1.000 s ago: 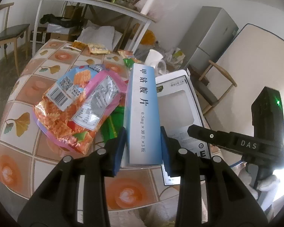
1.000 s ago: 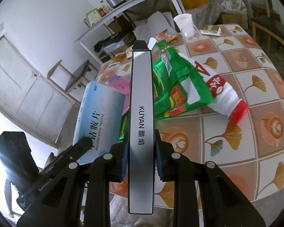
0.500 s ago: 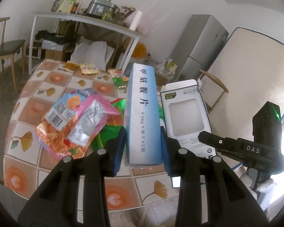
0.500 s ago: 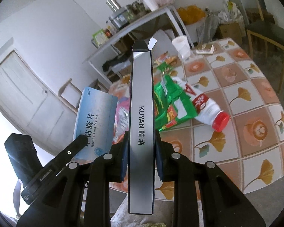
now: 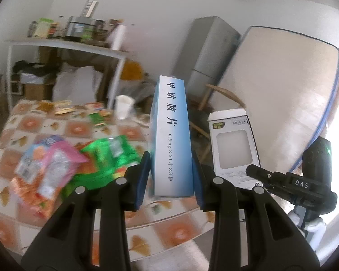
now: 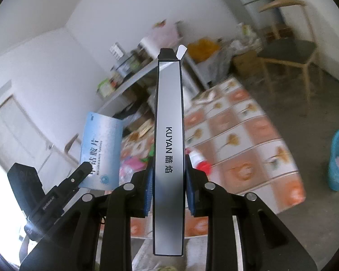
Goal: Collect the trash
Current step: 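Lift the medicine box with the left gripper while the right gripper lifts the KUYAN box, then carry both boxes over the blue wastebasket and open both grippers to drop them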
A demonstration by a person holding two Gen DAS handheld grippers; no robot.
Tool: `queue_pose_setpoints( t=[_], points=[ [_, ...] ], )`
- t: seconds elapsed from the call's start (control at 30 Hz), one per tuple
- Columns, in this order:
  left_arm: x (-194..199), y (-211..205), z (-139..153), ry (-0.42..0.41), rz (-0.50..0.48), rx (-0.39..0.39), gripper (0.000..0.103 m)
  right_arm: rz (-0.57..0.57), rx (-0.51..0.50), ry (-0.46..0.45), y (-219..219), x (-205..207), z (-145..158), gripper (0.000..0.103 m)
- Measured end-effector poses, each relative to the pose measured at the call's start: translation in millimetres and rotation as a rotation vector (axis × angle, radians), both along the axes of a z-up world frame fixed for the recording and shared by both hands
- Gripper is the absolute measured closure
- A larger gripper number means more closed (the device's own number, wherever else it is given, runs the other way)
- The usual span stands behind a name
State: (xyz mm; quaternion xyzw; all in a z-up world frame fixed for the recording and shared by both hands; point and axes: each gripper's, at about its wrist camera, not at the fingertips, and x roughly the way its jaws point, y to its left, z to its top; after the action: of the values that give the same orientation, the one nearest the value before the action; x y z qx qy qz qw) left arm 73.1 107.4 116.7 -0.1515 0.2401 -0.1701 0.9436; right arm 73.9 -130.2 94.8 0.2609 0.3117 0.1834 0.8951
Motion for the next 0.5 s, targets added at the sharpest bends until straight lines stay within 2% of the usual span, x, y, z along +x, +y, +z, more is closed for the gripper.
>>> queue_pose_setpoints(
  t=[0.23,0.37,0.5],
  points=[
    [35,-76,8,0.025,-0.198,-0.030,0.070,-0.219,0.032,-0.005,-97,-34,2,0.079],
    [61,-124,5,0.087,-0.338,-0.049,0.070,-0.372,0.030,0.020,-152,-58,-4,0.079],
    [90,-196,-7,0.187,-0.508,-0.038,0.070,-0.534,0.050,0.076,-209,-84,-27,0.079]
  ],
)
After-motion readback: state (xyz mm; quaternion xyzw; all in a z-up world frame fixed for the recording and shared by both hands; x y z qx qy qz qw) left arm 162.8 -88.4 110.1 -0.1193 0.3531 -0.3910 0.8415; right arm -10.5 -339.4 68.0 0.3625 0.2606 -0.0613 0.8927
